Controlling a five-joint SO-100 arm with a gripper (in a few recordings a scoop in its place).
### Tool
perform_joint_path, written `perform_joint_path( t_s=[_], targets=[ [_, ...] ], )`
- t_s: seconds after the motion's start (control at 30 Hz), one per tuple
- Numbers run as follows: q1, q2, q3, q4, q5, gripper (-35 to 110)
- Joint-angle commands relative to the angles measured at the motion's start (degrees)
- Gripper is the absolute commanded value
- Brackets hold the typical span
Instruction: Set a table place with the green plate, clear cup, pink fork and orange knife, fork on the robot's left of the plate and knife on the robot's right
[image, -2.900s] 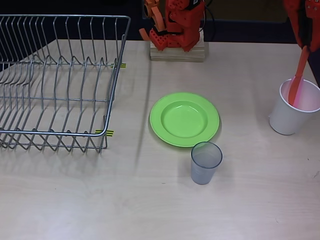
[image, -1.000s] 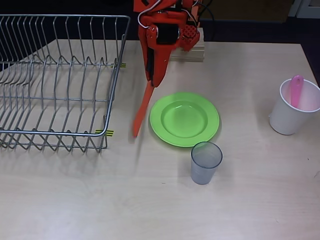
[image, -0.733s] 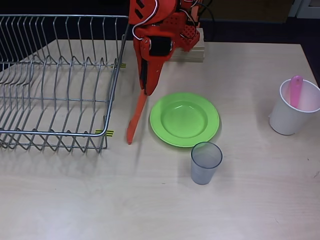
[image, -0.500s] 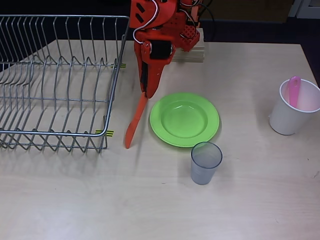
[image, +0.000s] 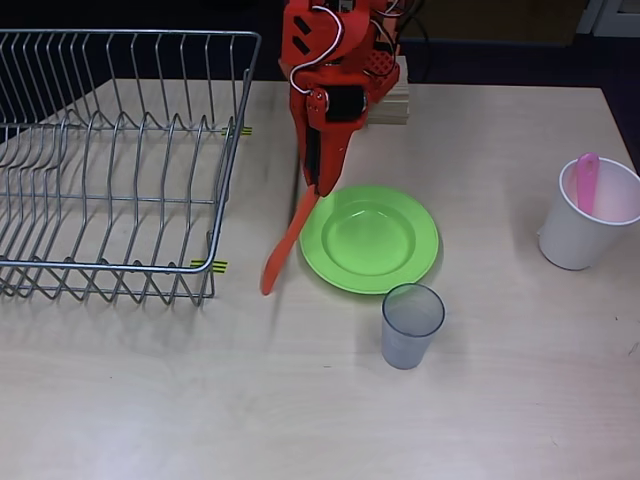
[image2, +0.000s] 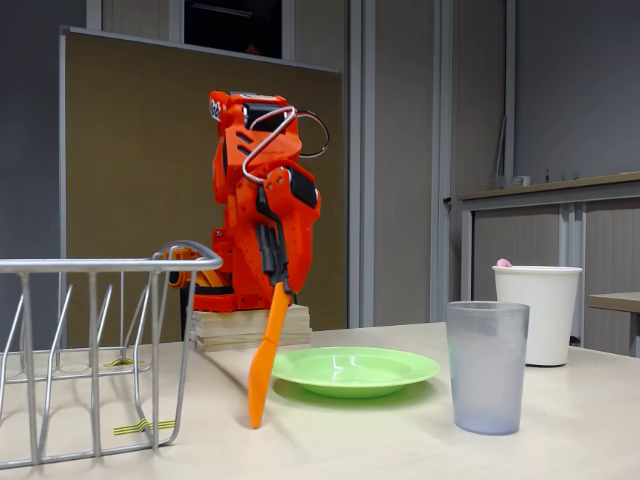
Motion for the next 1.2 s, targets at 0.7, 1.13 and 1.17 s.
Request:
perform_joint_path(
  t_s=[0.7,1.13,1.17],
  targets=[
    [-6.3,4.5,2.6,-1.3,-1.7,0],
    [1.8,2.8,5.4,-1.1,0.8,2],
    [2.7,2.5,5.7,-1.0,1.0,3]
  ],
)
